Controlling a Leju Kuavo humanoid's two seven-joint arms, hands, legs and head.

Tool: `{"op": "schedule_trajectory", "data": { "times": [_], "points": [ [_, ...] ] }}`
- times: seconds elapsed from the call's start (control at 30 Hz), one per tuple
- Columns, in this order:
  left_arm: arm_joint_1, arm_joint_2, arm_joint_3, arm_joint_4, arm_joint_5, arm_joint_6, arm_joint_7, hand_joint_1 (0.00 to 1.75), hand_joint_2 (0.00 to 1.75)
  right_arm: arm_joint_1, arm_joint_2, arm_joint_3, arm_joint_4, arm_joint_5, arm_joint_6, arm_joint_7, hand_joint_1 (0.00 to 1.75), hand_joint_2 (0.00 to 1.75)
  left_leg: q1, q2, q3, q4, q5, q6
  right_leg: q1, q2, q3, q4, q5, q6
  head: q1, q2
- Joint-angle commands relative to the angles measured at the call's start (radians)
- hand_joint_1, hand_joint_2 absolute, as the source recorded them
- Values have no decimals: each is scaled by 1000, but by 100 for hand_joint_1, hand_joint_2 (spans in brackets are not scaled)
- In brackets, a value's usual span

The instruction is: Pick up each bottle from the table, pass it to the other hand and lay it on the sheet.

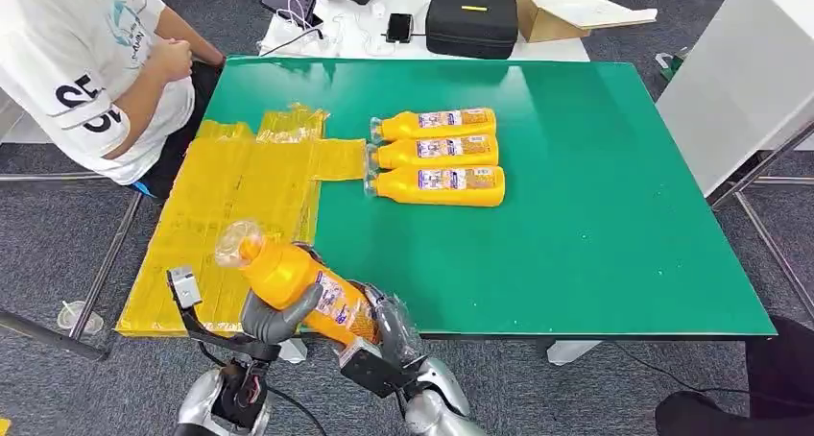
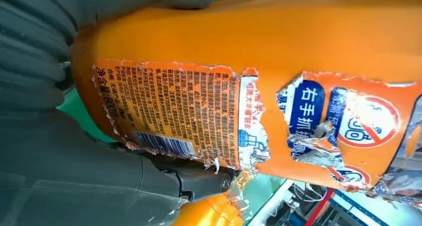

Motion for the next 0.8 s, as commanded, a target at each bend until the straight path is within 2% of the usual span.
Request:
{"op": "schedule_trajectory", "data": {
  "times": [0.03,0.07,0.1,0.2,0.3,0.37,0.6,0.8],
  "points": [
    [-36,10,-27,28,15,-17,8,175,175,-27,-2,13,53,7,-25,21,12,175,0,0,5,-1,-2,1,0,-1,6,-1,-2,-1,0,0],
    [-38,11,-24,22,16,-14,8,175,175,-29,0,6,48,10,-51,29,0,175,0,0,3,-1,-1,1,0,-1,3,0,-1,-1,0,0],
    [-41,12,-14,11,9,4,3,175,175,-32,3,-5,36,2,-56,35,0,0,0,0,5,0,-2,1,0,-1,5,0,-2,-1,0,0],
    [-51,18,2,-1,-5,29,4,175,175,-29,-2,-22,-14,-14,-48,45,0,0,0,0,4,0,-1,1,0,-2,4,0,-2,-1,0,0],
    [-77,28,56,-2,-50,98,-30,175,175,9,-21,-52,-147,-72,-18,25,0,0,0,1,3,0,-1,1,0,-1,3,0,-1,-1,0,0],
    [-108,36,88,13,-66,120,-30,175,175,28,-38,-56,-231,-87,9,48,0,0,0,-1,0,0,0,0,0,-2,1,0,0,-1,0,0],
    [-104,29,88,12,-75,126,-38,175,175,28,-35,-52,-222,-89,13,46,0,0,0,0,5,-1,-1,1,0,-2,5,-1,-1,-1,0,0],
    [-262,66,216,130,-152,303,-92,175,175,73,-69,-62,-437,-187,84,28,0,0,0,-2,3,0,0,0,1,-3,3,0,-1,-2,0,0]
  ]
}}
